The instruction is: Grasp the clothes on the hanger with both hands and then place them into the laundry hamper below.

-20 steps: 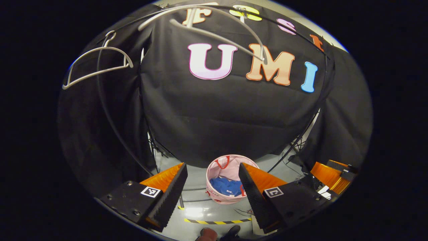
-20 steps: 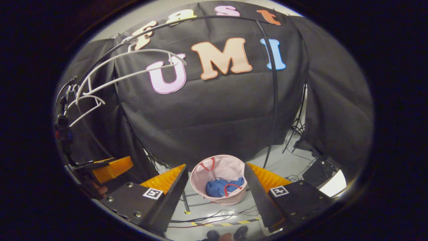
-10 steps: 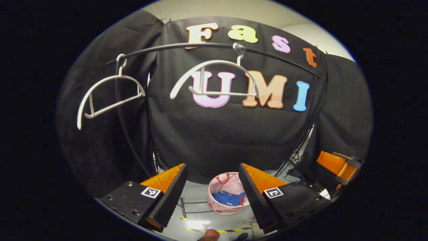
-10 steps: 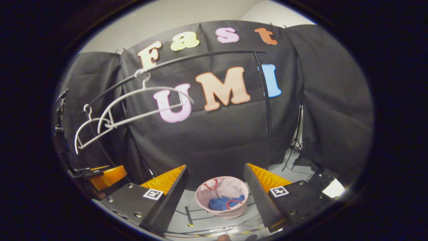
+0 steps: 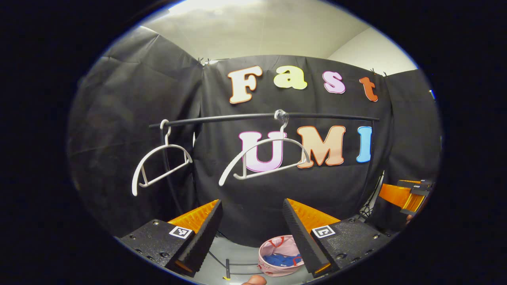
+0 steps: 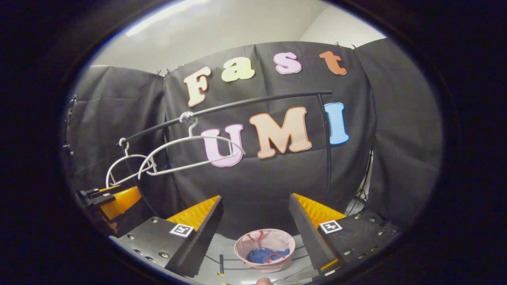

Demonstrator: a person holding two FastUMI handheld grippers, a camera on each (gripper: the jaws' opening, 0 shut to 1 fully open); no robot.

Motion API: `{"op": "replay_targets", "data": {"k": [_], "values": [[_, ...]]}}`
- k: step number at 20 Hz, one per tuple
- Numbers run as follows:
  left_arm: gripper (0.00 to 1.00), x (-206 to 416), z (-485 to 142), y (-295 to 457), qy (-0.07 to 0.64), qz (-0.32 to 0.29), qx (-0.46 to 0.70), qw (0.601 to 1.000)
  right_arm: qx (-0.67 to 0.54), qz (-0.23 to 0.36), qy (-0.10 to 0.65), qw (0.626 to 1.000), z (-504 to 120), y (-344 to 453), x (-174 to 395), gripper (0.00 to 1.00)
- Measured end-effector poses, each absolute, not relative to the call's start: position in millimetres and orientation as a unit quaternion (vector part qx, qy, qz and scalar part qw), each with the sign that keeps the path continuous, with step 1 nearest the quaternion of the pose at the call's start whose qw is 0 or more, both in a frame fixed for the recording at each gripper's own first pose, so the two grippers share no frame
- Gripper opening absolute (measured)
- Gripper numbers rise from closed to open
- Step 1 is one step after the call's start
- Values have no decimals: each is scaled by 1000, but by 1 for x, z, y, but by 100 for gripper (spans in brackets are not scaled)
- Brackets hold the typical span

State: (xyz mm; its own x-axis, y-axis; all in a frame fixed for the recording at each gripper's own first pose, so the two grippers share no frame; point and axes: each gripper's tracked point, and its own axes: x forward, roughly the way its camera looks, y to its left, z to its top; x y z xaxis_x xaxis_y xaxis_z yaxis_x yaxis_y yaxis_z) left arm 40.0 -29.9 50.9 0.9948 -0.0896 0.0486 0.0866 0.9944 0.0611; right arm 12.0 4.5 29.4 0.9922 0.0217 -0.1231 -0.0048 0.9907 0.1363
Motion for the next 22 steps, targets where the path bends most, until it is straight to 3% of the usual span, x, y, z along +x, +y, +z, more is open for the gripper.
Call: {"op": "replay_targets", "data": {"k": [5, 6, 7, 15, 21, 22], "values": [[92, 27, 48, -45, -22, -37, 30, 999, 41, 3, 51, 998, 25, -10, 20, 99], [92, 22, 50, -45, -22, -34, 35, 999, 32, 8, 58, 998, 20, -8, 22, 94], [92, 16, 55, -46, -29, -30, 42, 998, 28, 18, 65, 997, 16, -2, 23, 99], [90, -19, 77, -60, -68, -20, 75, 995, 44, 102, 58, 992, 22, 53, 26, 99], [90, -19, 77, -71, -64, -24, 65, 996, 36, 90, 45, 994, 31, 31, 12, 99], [92, -21, 75, -76, -61, -28, 61, 996, 33, 85, 46, 995, 29, 28, 10, 94]]}}
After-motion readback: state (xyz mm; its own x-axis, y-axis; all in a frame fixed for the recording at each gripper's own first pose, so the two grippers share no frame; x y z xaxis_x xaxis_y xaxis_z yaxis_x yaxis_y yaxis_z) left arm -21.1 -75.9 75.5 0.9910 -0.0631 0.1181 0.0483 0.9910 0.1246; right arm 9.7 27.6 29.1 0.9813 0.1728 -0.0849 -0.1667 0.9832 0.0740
